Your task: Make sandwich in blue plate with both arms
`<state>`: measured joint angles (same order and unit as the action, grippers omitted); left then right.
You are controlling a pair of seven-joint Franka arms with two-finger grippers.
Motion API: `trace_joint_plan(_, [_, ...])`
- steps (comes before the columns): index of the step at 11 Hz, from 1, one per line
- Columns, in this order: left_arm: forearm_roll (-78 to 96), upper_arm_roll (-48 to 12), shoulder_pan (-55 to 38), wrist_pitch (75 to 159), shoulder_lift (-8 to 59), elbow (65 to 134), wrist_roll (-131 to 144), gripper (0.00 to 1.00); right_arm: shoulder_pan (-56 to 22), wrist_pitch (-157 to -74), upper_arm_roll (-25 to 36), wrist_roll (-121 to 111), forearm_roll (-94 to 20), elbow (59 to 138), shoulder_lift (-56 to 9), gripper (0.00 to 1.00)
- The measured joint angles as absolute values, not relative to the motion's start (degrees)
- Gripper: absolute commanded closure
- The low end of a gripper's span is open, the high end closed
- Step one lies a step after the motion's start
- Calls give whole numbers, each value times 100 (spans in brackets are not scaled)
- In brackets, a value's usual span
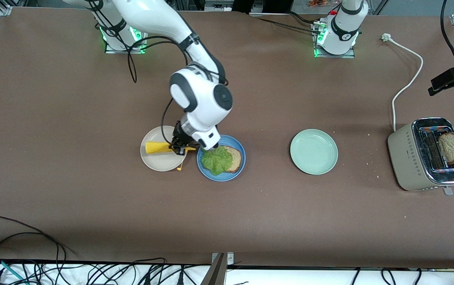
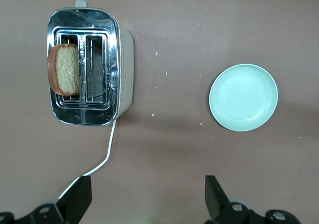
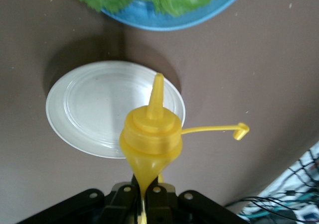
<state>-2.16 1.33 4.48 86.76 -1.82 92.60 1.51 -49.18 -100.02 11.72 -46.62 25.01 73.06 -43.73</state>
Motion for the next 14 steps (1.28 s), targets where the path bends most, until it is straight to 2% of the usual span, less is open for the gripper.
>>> trace_joint_plan(2, [-185,136,504,8674,-168,9260,151,0,-5192,-10002,1179,-4471,2788,7306,-4496,95])
trace_joint_plan(6, [-176,130,542,8674,-155,9260,121,0,-5107,-10001,1301,-4472,2640,7262,-4488,95])
trace_joint_plan(9, [-176,132,549,8673,-106,9261,-125,0,-4612,-9999,1351,-5140,1501,7222,-4170,95])
trace_joint_plan(14, [-185,137,565,8675,88,9262,-274,0,-3274,-9803,1376,-6831,-806,7220,-3702,95])
